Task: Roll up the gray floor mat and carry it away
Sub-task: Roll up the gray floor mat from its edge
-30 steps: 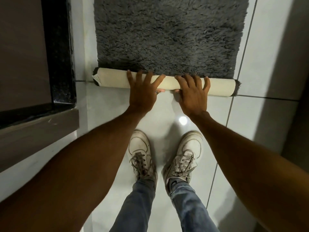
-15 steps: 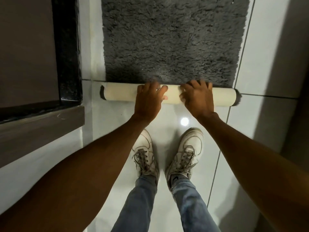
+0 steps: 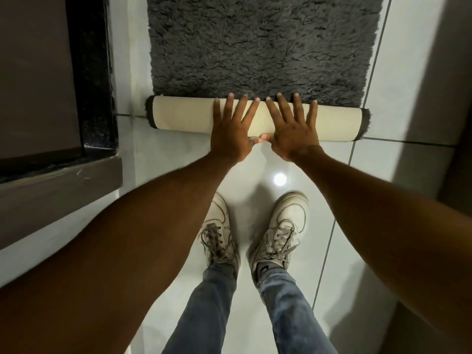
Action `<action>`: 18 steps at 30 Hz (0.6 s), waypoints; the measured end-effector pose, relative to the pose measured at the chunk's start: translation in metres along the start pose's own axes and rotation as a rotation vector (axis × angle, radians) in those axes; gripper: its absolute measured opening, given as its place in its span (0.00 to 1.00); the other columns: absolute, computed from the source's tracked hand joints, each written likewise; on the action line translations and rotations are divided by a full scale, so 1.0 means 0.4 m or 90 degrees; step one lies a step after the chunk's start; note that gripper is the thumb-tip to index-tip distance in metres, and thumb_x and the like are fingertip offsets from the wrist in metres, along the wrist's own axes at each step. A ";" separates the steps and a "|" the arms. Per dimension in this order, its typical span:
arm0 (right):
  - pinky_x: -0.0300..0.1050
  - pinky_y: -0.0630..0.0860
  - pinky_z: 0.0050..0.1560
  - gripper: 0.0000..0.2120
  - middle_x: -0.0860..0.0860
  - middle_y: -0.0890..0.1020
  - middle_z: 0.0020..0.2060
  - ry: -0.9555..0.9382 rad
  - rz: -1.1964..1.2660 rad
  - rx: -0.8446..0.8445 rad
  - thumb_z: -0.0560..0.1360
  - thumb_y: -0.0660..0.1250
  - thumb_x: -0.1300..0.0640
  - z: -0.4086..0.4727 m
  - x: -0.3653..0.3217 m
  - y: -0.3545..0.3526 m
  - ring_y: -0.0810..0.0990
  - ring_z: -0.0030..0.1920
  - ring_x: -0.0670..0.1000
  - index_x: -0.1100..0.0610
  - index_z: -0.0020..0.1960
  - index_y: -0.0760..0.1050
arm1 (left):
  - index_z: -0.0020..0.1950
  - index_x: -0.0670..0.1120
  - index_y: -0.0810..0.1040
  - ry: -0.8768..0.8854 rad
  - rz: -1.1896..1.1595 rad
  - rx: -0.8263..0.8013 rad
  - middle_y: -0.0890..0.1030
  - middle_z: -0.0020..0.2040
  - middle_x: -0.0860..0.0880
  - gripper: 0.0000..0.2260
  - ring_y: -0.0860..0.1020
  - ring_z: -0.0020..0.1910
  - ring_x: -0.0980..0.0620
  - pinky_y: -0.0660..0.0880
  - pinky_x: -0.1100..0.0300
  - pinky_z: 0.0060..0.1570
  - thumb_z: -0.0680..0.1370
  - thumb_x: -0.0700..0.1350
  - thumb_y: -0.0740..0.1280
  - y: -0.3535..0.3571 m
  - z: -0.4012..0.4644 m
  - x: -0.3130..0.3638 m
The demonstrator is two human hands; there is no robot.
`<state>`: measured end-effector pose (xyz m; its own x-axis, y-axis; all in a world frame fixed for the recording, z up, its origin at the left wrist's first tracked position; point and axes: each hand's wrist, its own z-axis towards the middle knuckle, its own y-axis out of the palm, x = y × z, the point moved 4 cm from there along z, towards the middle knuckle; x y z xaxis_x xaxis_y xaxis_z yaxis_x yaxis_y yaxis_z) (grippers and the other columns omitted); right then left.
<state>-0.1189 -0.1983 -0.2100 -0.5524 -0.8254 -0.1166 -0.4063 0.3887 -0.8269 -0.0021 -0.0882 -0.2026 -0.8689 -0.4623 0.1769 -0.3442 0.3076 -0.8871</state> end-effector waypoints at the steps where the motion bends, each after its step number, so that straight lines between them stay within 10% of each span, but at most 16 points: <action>1: 0.76 0.45 0.77 0.40 0.56 0.51 0.84 0.005 -0.007 -0.008 0.80 0.57 0.36 0.009 -0.001 -0.002 0.47 0.83 0.65 0.49 0.83 0.41 | 0.83 0.50 0.53 -0.009 0.011 -0.008 0.60 0.82 0.44 0.42 0.56 0.81 0.37 0.46 0.34 0.78 0.76 0.65 0.67 0.001 0.010 0.000; 9: 0.75 0.51 0.77 0.32 0.55 0.67 0.79 0.034 0.032 0.032 0.80 0.64 0.46 -0.087 -0.044 -0.016 0.59 0.80 0.64 0.49 0.81 0.57 | 0.80 0.49 0.62 -0.023 0.065 0.033 0.70 0.76 0.44 0.33 0.66 0.76 0.39 0.59 0.35 0.76 0.78 0.50 0.71 -0.011 -0.057 0.035; 18: 0.69 0.58 0.74 0.33 0.50 0.71 0.76 0.016 0.124 -0.232 0.77 0.67 0.37 -0.079 -0.003 -0.033 0.64 0.76 0.61 0.44 0.78 0.62 | 0.77 0.50 0.64 0.024 0.007 -0.223 0.71 0.74 0.44 0.36 0.69 0.71 0.39 0.62 0.42 0.73 0.75 0.63 0.71 -0.051 -0.047 0.043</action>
<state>-0.1359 -0.1896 -0.1815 -0.6601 -0.7134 -0.2351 -0.5212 0.6604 -0.5406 -0.0166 -0.0868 -0.1735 -0.8835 -0.4285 0.1894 -0.4301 0.5817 -0.6904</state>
